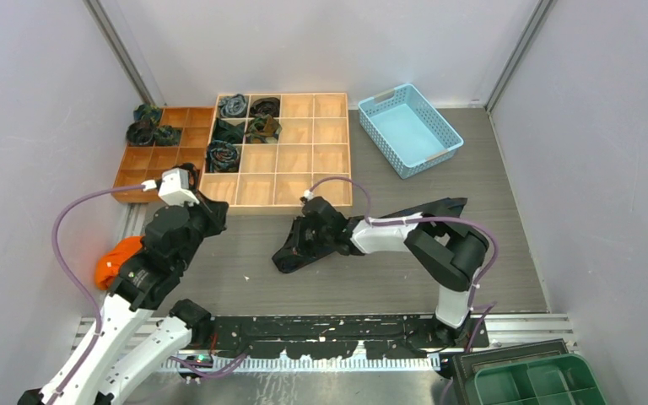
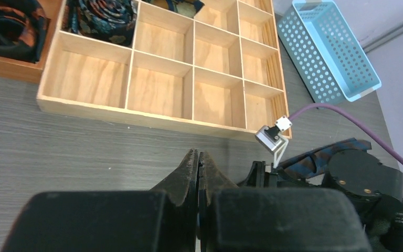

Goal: Roll the ties
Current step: Roll the tie at the center of the board.

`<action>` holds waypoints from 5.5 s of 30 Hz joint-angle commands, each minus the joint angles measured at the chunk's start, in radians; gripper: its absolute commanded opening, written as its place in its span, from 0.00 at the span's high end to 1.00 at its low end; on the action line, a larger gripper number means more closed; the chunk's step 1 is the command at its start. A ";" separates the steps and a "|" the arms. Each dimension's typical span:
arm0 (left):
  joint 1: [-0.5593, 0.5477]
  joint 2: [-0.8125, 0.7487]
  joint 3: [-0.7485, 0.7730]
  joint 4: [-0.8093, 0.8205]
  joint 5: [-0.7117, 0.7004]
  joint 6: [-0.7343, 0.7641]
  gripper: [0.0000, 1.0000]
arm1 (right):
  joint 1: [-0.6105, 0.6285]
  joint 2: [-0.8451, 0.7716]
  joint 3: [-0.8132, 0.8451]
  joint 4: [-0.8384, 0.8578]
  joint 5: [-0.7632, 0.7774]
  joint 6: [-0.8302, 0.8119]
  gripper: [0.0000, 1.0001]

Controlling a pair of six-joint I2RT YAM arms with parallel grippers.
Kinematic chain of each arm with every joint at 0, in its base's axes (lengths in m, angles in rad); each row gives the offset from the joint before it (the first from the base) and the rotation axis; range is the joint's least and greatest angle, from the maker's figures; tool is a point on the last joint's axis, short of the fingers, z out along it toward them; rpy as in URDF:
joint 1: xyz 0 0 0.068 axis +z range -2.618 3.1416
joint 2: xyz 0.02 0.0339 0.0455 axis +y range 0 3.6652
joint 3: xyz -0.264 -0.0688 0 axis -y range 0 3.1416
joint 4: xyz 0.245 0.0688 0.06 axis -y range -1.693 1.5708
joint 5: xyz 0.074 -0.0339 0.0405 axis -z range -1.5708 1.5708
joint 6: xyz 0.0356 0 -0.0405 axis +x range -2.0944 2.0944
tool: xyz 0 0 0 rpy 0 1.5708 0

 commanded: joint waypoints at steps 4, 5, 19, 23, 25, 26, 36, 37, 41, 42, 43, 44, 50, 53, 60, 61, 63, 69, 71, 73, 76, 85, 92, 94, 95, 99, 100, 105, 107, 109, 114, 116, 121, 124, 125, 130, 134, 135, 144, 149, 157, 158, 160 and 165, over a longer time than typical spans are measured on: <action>0.004 0.066 -0.045 0.189 0.113 -0.004 1.00 | -0.067 -0.173 -0.175 0.336 -0.095 0.158 0.85; 0.004 0.082 -0.046 0.197 0.121 -0.007 1.00 | -0.073 -0.178 -0.183 0.330 -0.102 0.159 0.85; -0.005 0.232 -0.064 0.291 0.180 -0.012 1.00 | -0.160 -0.085 -0.390 0.651 -0.174 0.287 0.85; -0.016 0.262 -0.067 0.314 0.185 -0.010 1.00 | -0.176 -0.087 -0.430 0.652 -0.159 0.266 0.85; -0.026 0.277 -0.068 0.324 0.185 -0.010 1.00 | -0.186 -0.090 -0.445 0.646 -0.152 0.254 0.85; -0.030 0.285 -0.070 0.330 0.185 -0.011 1.00 | -0.190 -0.093 -0.450 0.639 -0.146 0.246 0.85; -0.082 0.370 -0.097 0.402 0.177 -0.018 1.00 | -0.190 -0.260 -0.314 0.023 0.031 -0.087 0.69; -0.087 0.380 -0.101 0.409 0.177 -0.019 1.00 | -0.186 -0.275 -0.291 -0.033 0.053 -0.121 0.65; -0.100 0.409 -0.116 0.432 0.178 -0.026 1.00 | -0.173 -0.299 -0.227 -0.175 0.113 -0.191 0.60; -0.101 0.415 -0.120 0.438 0.180 -0.026 1.00 | -0.171 -0.294 -0.216 -0.195 0.121 -0.200 0.60; -0.101 0.421 -0.123 0.441 0.180 -0.026 1.00 | -0.166 -0.285 -0.206 -0.209 0.131 -0.207 0.61; -0.102 0.427 -0.127 0.443 0.181 -0.026 1.00 | -0.163 -0.274 -0.195 -0.226 0.143 -0.213 0.61; -0.102 0.457 -0.155 0.461 0.187 -0.031 1.00 | -0.131 -0.216 -0.158 -0.286 0.202 -0.239 0.62; -0.101 0.478 -0.163 0.483 0.188 -0.033 1.00 | -0.113 -0.214 -0.149 -0.301 0.242 -0.247 0.65; -0.102 0.644 -0.177 0.599 0.234 -0.024 1.00 | -0.030 -0.387 -0.118 -0.427 0.446 -0.256 0.64; -0.101 0.675 -0.174 0.618 0.249 -0.020 1.00 | -0.013 -0.416 -0.111 -0.464 0.474 -0.254 0.64; -0.102 0.744 -0.168 0.653 0.273 -0.017 1.00 | 0.029 -0.462 -0.101 -0.527 0.540 -0.245 0.63; -0.101 0.886 -0.165 0.762 0.333 -0.001 1.00 | 0.147 -0.500 -0.139 -0.556 0.540 -0.180 0.81; -0.101 0.915 -0.172 0.806 0.362 0.001 1.00 | 0.183 -0.490 -0.179 -0.486 0.521 -0.149 0.97; -0.102 0.944 -0.180 0.847 0.404 -0.001 1.00 | 0.209 -0.467 -0.206 -0.435 0.516 -0.112 0.99; -0.101 0.972 -0.193 0.874 0.441 -0.012 1.00 | 0.232 -0.422 -0.225 -0.371 0.516 -0.089 0.99; -0.112 0.921 -0.285 0.893 0.461 -0.041 1.00 | 0.236 -0.254 -0.201 -0.327 0.596 -0.117 0.99; -0.131 0.900 -0.333 0.902 0.458 -0.057 1.00 | 0.232 -0.154 -0.120 -0.330 0.628 -0.153 0.99; -0.134 0.895 -0.339 0.901 0.458 -0.061 1.00 | 0.229 -0.135 -0.101 -0.334 0.640 -0.158 0.99; -0.135 0.891 -0.341 0.900 0.460 -0.062 1.00 | 0.227 -0.128 -0.093 -0.332 0.643 -0.163 0.99; -0.139 0.875 -0.357 0.897 0.454 -0.066 1.00 | 0.209 -0.092 -0.074 -0.315 0.623 -0.178 0.99; -0.138 0.870 -0.363 0.894 0.450 -0.068 1.00 | 0.207 -0.084 -0.072 -0.306 0.612 -0.180 0.99; -0.138 0.865 -0.390 0.901 0.442 -0.077 1.00 | 0.203 -0.056 -0.061 -0.281 0.592 -0.182 0.99; -0.138 0.865 -0.398 0.910 0.444 -0.085 1.00 | 0.202 -0.040 -0.056 -0.278 0.589 -0.181 0.99; -0.138 0.865 -0.402 0.913 0.447 -0.089 1.00 | 0.203 -0.027 -0.055 -0.270 0.581 -0.180 0.99; -0.137 0.842 -0.356 0.821 0.339 -0.077 1.00 | 0.204 -0.067 -0.074 -0.270 0.576 -0.190 0.99; -0.135 0.815 -0.282 0.692 0.211 -0.051 1.00 | 0.210 -0.110 -0.077 -0.295 0.587 -0.195 0.99; -0.094 0.721 -0.140 0.499 -0.007 -0.048 1.00 | 0.243 -0.217 -0.064 -0.411 0.657 -0.212 0.97; -0.079 0.599 -0.098 0.395 -0.136 -0.088 1.00 | 0.274 -0.262 -0.030 -0.507 0.715 -0.217 0.94; -0.077 0.543 -0.090 0.351 -0.175 -0.104 1.00 | 0.284 -0.271 -0.015 -0.537 0.732 -0.219 0.94; -0.078 0.192 -0.089 0.113 -0.297 -0.163 1.00 | 0.328 -0.239 0.118 -0.685 0.829 -0.255 0.83; -0.079 -0.085 -0.074 -0.047 -0.341 -0.156 1.00 | 0.363 -0.125 0.287 -0.795 0.910 -0.326 0.64; -0.078 -0.134 -0.066 -0.081 -0.350 -0.153 1.00 | 0.367 -0.090 0.331 -0.820 0.929 -0.344 0.60; -0.078 -0.266 0.017 -0.268 -0.408 -0.134 1.00 | 0.385 0.179 0.639 -0.916 0.992 -0.489 0.38; -0.079 -0.272 0.026 -0.275 -0.403 -0.121 1.00 | 0.384 0.240 0.668 -0.904 1.024 -0.503 0.26; -0.079 -0.292 0.013 -0.264 -0.406 -0.110 1.00 | 0.328 0.265 0.609 -0.881 0.968 -0.457 0.28; -0.079 -0.293 0.012 -0.265 -0.409 -0.110 1.00 | 0.321 0.263 0.593 -0.868 0.946 -0.448 0.28; -0.079 -0.293 0.011 -0.266 -0.415 -0.110 1.00 | 0.307 0.255 0.556 -0.839 0.912 -0.436 0.30; -0.079 -0.282 0.008 -0.252 -0.405 -0.107 1.00 | 0.273 0.259 0.499 -0.815 0.848 -0.410 0.39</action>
